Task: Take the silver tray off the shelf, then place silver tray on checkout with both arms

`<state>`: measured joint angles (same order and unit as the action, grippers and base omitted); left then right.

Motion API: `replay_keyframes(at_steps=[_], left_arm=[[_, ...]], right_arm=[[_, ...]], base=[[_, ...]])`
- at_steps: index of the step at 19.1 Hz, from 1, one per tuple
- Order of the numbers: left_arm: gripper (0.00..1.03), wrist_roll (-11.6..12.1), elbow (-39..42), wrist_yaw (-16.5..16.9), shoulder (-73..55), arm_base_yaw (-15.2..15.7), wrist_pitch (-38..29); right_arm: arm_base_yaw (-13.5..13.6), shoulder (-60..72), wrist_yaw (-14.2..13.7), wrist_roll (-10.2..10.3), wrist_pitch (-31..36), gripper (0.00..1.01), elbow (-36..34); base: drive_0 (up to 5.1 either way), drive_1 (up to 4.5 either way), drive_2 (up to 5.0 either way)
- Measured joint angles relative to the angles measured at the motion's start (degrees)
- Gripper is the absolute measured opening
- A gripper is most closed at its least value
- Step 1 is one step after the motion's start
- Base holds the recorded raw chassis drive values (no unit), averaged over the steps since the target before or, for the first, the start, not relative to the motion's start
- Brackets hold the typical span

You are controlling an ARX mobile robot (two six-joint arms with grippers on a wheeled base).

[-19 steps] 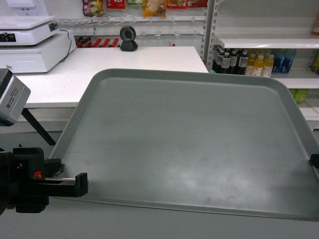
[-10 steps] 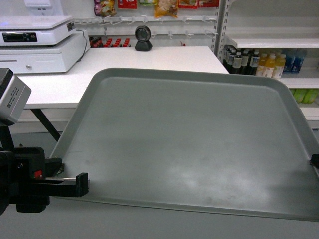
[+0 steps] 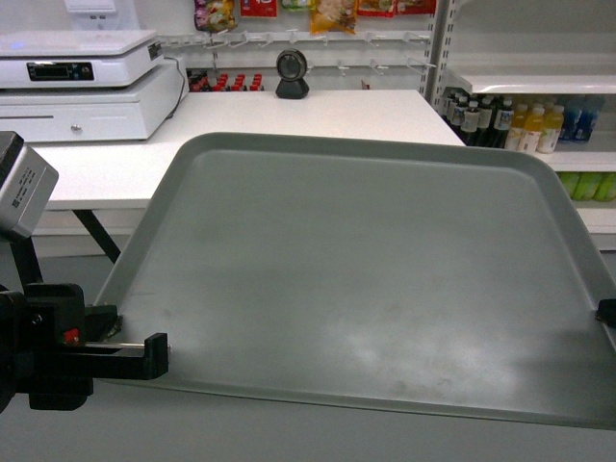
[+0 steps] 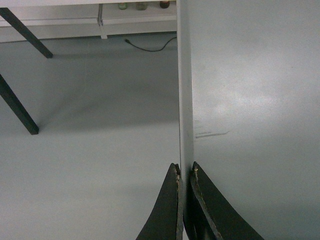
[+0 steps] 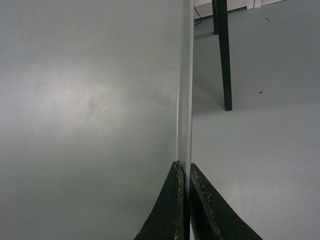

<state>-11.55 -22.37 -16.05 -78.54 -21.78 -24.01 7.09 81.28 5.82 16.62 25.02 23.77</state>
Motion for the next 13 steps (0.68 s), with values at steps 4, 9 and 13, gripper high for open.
replay_keyframes(at_steps=[4, 9, 13], left_arm=[[0.03, 0.0, 0.0, 0.0, 0.0, 0.0, -0.2], [0.03, 0.0, 0.0, 0.0, 0.0, 0.0, -0.1], [0.03, 0.0, 0.0, 0.0, 0.0, 0.0, 0.1]], right_arm=[[0.0, 0.0, 0.0, 0.0, 0.2, 0.02, 0.0], [0.0, 0.0, 0.0, 0.1, 0.2, 0.02, 0.0], [0.0, 0.0, 0.0, 0.1, -0.1, 0.02, 0.0]], base=[[0.0, 0.00, 0.0], [-0.1, 4.23, -4.4], [0.0, 4.31, -4.2]])
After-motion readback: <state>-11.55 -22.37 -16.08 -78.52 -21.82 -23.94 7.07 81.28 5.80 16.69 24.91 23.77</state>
